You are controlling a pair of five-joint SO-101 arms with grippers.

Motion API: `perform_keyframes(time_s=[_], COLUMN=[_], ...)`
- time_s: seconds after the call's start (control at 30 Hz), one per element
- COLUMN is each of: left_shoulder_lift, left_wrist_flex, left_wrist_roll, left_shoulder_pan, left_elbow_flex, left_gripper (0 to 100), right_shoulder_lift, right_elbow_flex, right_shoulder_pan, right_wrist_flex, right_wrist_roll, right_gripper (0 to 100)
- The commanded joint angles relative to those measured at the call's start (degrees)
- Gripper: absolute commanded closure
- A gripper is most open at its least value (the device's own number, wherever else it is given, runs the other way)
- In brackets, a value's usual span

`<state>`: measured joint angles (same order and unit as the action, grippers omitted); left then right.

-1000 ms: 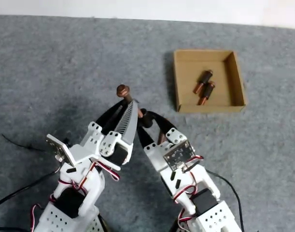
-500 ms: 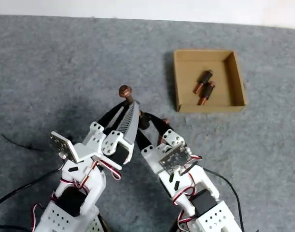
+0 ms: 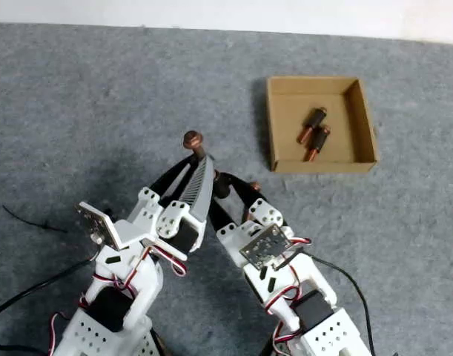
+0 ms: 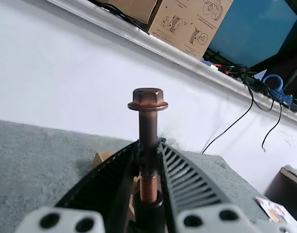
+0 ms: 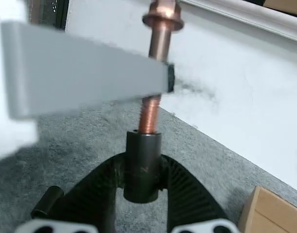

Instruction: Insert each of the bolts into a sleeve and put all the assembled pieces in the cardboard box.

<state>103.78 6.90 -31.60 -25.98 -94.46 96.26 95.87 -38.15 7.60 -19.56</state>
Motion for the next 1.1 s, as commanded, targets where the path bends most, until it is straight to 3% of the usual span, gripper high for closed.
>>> perform_keyframes(time_s=[0.0, 0.2, 0.37, 0.7, 0.77, 0.93, 1.07], left_shoulder_lift=[0.7, 0.9, 0.8, 0.8, 0.8, 0.7, 0.9], left_wrist_flex=[-0.8, -0.2, 7.0, 7.2, 7.2, 8.5, 9.2], left_wrist_roll=[0.3, 0.3, 0.3, 0.6, 0.7, 0.7, 0.4], left_shoulder_pan=[-0.5, -0.8, -1.2, -2.4, -2.0, -2.2, -1.9], left_elbow_flex=[0.4, -0.4, -2.7, -2.6, -2.6, -2.7, -0.7], left_gripper=[99, 99, 99, 98, 93, 65, 58], right_shoulder_lift=[1.2, 1.2, 1.2, 1.2, 1.2, 1.2, 1.2], right_elbow_flex=[1.2, 1.2, 1.2, 1.2, 1.2, 1.2, 1.3], right_shoulder_pan=[0.5, 1.5, 2.9, 2.8, 2.8, 2.8, 2.9], right_wrist_flex=[-0.6, -0.7, -0.7, -0.7, -0.7, -0.7, -0.7], right_wrist_roll=[-0.7, -0.6, -0.6, -0.6, -0.6, -0.6, -0.6], right_gripper=[99.4, 99.4, 99.4, 99.4, 99.4, 99.4, 99.4])
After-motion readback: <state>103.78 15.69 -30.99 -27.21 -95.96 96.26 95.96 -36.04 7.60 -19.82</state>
